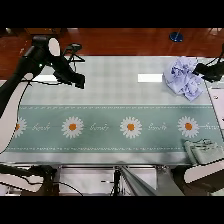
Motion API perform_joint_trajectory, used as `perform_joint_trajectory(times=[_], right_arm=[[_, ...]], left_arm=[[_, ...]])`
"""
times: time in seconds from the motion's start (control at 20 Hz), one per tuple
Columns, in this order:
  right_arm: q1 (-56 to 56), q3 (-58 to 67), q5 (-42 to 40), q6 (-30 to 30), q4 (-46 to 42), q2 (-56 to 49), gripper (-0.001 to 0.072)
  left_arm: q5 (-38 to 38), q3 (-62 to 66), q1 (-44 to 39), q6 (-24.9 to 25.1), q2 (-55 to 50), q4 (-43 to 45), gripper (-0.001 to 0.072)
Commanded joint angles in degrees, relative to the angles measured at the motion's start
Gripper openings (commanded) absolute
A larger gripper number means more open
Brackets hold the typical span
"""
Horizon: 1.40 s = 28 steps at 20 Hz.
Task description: Fold the shirts.
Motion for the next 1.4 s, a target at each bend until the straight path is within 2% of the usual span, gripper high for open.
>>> perform_joint_trajectory(times=[0.0, 0.1, 0.15, 0.2, 0.25, 0.3, 0.5, 0.7, 0.9, 1.05, 1.25, 1.35], right_arm=[[2.0, 0.1, -1.4, -0.9, 2.5, -3.9, 0.0603], [3.5, 0.1, -2.4, -0.8, 2.5, -5.7, 0.0584], [4.2, 0.1, -2.8, -0.8, 2.5, -6.3, 0.0513], [4.9, 0.1, -3.4, -0.8, 2.6, -6.7, 0.036], [5.2, 0.1, -4.0, -0.8, 2.6, -6.5, 0.0161], [5.2, 0.1, -4.2, -0.8, 2.6, -5.8, 0.0037], [5.2, 3.6, -1.9, -4.2, 0.7, 2.2, 0.0025], [5.2, 9.3, 0.5, -7.3, 1.9, 16.2, 0.0025], [5.2, 14.0, 1.1, -8.4, 9.8, 29.9, 0.0025], [5.2, 16.2, 1.8, -8.4, 19.3, 37.9, 0.0025], [5.2, 16.3, 4.3, -8.6, 35.3, 45.3, 0.0025], [5.2, 16.2, 8.0, -8.6, 37.7, 46.8, 0.0025]], left_arm=[[0.1, 0.1, 0.1, 0.0, 0.0, 0.0, 0.072], [0.0, 0.1, 0.1, 0.0, 0.0, 0.0, 0.072], [0.0, 0.1, 0.1, 0.0, 0.0, 0.0, 0.072], [-0.1, 0.1, 0.1, 0.0, 0.0, 0.0, 0.072], [-0.1, 0.1, 0.1, 0.0, 0.0, 0.0, 0.072], [-0.1, 0.1, 0.1, 0.0, 0.0, 0.0, 0.072], [-1.7, 1.3, 0.1, 0.0, 1.0, 0.0, 0.072], [-4.9, 6.8, 0.1, 0.0, 5.8, 0.0, 0.072], [-5.9, 11.7, 0.1, -0.1, 15.4, 0.0, 0.072], [-6.0, 12.2, 0.1, -0.6, 24.1, 0.0, 0.072], [-6.0, 12.2, 0.1, -1.1, 34.1, 0.0, 0.072], [-6.0, 12.2, 0.1, -1.1, 38.4, 0.0, 0.072]])
